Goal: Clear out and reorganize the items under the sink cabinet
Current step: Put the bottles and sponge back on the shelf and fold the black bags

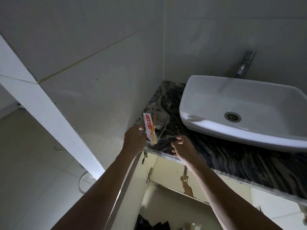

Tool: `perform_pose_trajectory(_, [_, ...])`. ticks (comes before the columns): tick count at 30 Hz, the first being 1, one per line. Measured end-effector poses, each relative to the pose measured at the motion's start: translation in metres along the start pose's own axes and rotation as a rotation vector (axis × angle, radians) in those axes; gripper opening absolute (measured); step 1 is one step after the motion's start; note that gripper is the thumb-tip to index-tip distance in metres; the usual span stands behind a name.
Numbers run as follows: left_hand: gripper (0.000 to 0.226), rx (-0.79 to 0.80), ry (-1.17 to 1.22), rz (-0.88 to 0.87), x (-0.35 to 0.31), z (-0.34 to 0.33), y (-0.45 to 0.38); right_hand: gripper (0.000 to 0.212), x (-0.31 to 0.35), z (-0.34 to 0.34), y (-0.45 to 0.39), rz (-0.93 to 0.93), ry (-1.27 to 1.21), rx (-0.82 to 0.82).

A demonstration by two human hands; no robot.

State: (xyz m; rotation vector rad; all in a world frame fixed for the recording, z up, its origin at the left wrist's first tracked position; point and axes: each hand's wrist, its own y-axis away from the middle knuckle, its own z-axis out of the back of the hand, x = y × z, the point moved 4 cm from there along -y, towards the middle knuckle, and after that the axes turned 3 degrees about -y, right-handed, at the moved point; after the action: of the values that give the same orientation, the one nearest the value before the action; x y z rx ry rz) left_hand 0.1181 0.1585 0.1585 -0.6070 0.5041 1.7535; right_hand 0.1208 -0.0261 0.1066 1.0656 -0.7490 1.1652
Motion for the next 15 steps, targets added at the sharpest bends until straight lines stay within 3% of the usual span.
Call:
perform_pose_trajectory(6, [0.022, 0.220, -0.034, -0.119, -0.018, -0.045, 0.065, 0.035, -0.066, 0.048, 0.059, 0.047, 0.186, -0.017])
perform_pose_trajectory(12, [0.021, 0.554, 0.010, 0.113, -0.006, -0.111, 0.180, 0.034, -0.169, 0.085, 0.136, -0.173, 0.147, 0.053])
perform_pose_trajectory(15, [0.026, 0.628, -0.083, 0.178, 0.016, -0.138, 0.231, 0.033, -0.219, 0.095, 0.179, -0.327, 0.153, 0.120])
